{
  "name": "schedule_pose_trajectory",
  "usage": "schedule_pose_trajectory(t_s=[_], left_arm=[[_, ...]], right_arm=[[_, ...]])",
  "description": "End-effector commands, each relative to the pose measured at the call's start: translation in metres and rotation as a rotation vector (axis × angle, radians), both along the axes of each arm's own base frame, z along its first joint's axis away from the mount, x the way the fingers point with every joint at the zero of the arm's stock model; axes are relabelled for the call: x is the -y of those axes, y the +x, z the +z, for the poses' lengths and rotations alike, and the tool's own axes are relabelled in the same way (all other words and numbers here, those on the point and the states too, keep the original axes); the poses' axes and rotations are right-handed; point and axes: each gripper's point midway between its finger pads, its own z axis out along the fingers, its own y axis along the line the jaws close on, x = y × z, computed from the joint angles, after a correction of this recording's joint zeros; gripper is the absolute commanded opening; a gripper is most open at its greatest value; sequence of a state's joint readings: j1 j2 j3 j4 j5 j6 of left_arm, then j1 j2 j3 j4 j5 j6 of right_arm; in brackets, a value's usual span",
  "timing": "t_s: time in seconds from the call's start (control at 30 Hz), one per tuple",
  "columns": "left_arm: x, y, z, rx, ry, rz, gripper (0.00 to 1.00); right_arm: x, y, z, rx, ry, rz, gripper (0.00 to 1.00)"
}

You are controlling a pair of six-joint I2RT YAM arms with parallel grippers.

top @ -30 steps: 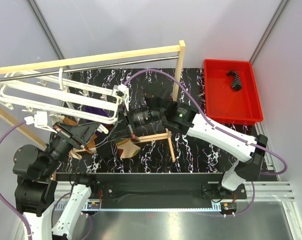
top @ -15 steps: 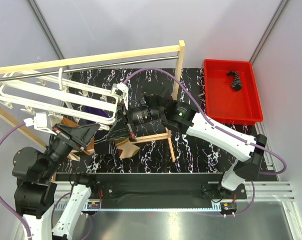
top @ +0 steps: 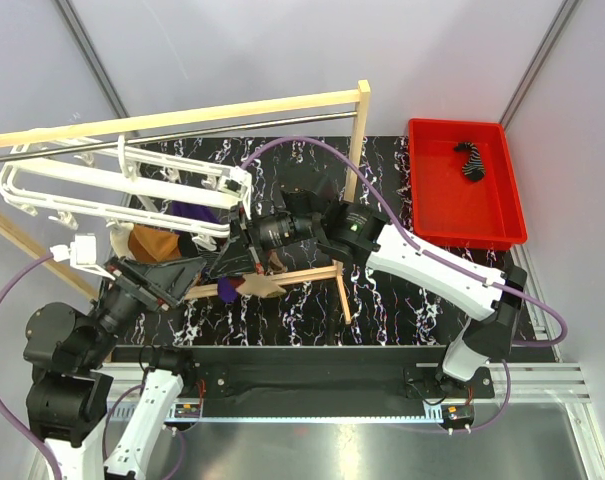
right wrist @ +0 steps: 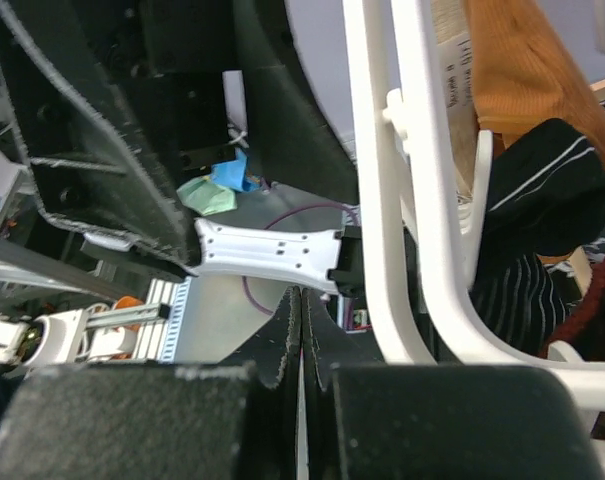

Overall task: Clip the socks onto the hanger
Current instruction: Clamp the sock onto the hanger, then rotate the hanger.

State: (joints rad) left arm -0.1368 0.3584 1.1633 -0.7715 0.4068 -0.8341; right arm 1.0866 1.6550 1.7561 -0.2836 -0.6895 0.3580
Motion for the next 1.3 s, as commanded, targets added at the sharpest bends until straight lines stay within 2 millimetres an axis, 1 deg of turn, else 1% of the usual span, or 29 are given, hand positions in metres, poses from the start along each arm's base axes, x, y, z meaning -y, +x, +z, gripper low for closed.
schedule_pose_trajectory(t_s=[0.0, 0.13, 0.17, 0.23, 0.27, 0.3, 0.33, 0.37, 0.4, 0.47, 0.5, 0.57, 0.6, 0.63, 0.67, 0.7, 0.73, 0.77, 0.8, 0.83, 0.87, 0.97, 1.03, 1.1, 1.13, 1.17, 1.2, 1.23, 1.27], left_arm=[[0.000, -0.015, 0.015, 0.085, 0.014, -0.015, 0.72], [-0.002, -0.026, 0.023, 0.150, 0.040, -0.015, 0.72], [-0.003, -0.028, 0.024, 0.160, 0.044, -0.013, 0.72], [-0.006, -0.035, 0.029, 0.201, 0.054, -0.003, 0.72], [-0.006, -0.038, 0.031, 0.217, 0.057, -0.002, 0.72], [-0.008, -0.045, 0.036, 0.248, 0.056, 0.003, 0.71], [-0.009, -0.047, 0.037, 0.264, 0.064, 0.011, 0.71], [-0.011, -0.050, 0.039, 0.280, 0.067, 0.017, 0.71], [-0.012, -0.053, 0.040, 0.292, 0.070, 0.022, 0.70], [-0.014, -0.057, 0.043, 0.318, 0.087, 0.032, 0.68], [-0.015, -0.058, 0.042, 0.322, 0.101, 0.036, 0.66], [-0.018, -0.062, 0.044, 0.333, 0.109, 0.051, 0.65], [-0.019, -0.062, 0.041, 0.324, 0.114, 0.060, 0.64], [-0.022, -0.062, 0.041, 0.324, 0.119, 0.078, 0.64], [-0.024, -0.065, 0.044, 0.333, 0.122, 0.087, 0.64], [-0.026, -0.065, 0.042, 0.327, 0.125, 0.096, 0.64], [-0.027, -0.066, 0.043, 0.333, 0.134, 0.102, 0.63], [-0.028, -0.070, 0.048, 0.348, 0.135, 0.106, 0.63], [-0.028, -0.072, 0.049, 0.353, 0.140, 0.106, 0.63], [-0.028, -0.073, 0.050, 0.358, 0.149, 0.106, 0.63], [-0.030, -0.073, 0.051, 0.359, 0.154, 0.114, 0.63], [-0.036, -0.077, 0.051, 0.362, 0.177, 0.143, 0.63], [-0.042, -0.077, 0.052, 0.365, 0.190, 0.179, 0.64], [-0.050, -0.078, 0.052, 0.358, 0.200, 0.226, 0.66], [-0.053, -0.079, 0.052, 0.357, 0.205, 0.243, 0.67], [-0.057, -0.079, 0.049, 0.341, 0.212, 0.262, 0.68], [-0.064, -0.081, 0.050, 0.344, 0.213, 0.303, 0.69], [-0.068, -0.082, 0.049, 0.342, 0.214, 0.323, 0.70], [-0.072, -0.081, 0.048, 0.334, 0.218, 0.346, 0.70]], right_arm=[[-0.003, 0.008, 0.018, 0.065, 0.041, -0.056, 0.00], [0.001, 0.024, 0.002, 0.092, -0.021, -0.152, 0.00], [0.003, 0.026, 0.001, 0.094, -0.030, -0.171, 0.05], [0.007, 0.025, -0.011, 0.072, -0.054, -0.177, 0.14], [0.011, 0.021, -0.011, 0.065, -0.048, -0.168, 0.25], [0.012, 0.018, -0.027, 0.051, -0.063, -0.160, 0.29], [0.014, 0.018, -0.034, 0.040, -0.075, -0.165, 0.30], [0.017, 0.017, -0.035, 0.044, -0.074, -0.171, 0.31], [0.019, 0.020, -0.054, 0.035, -0.116, -0.199, 0.34], [0.022, 0.022, -0.068, 0.058, -0.149, -0.234, 0.37], [0.024, 0.028, -0.086, 0.072, -0.190, -0.284, 0.39], [0.026, 0.032, -0.099, 0.114, -0.220, -0.321, 0.43], [0.027, 0.035, -0.114, 0.140, -0.254, -0.371, 0.46], [0.026, 0.038, -0.118, 0.176, -0.256, -0.391, 0.48], [0.027, 0.045, -0.122, 0.205, -0.266, -0.443, 0.49], [0.023, 0.041, -0.127, 0.219, -0.262, -0.448, 0.51], [0.023, 0.043, -0.125, 0.218, -0.253, -0.471, 0.55], [0.023, 0.045, -0.125, 0.216, -0.246, -0.490, 0.56], [0.025, 0.050, -0.129, 0.216, -0.253, -0.522, 0.57], [0.024, 0.052, -0.125, 0.211, -0.233, -0.541, 0.60], [0.026, 0.056, -0.123, 0.212, -0.230, -0.565, 0.61], [0.027, 0.053, -0.123, 0.213, -0.212, -0.565, 0.65], [0.026, 0.049, -0.116, 0.226, -0.172, -0.546, 0.67], [0.031, 0.032, -0.099, 0.235, -0.112, -0.474, 0.69], [0.034, 0.011, -0.078, 0.264, -0.053, -0.406, 0.70], [0.037, 0.000, -0.071, 0.283, -0.028, -0.374, 0.74], [0.039, -0.010, -0.061, 0.328, 0.008, -0.346, 0.78], [0.043, -0.036, -0.047, 0.350, 0.057, -0.280, 0.80], [0.045, -0.045, -0.042, 0.366, 0.075, -0.253, 0.86]])
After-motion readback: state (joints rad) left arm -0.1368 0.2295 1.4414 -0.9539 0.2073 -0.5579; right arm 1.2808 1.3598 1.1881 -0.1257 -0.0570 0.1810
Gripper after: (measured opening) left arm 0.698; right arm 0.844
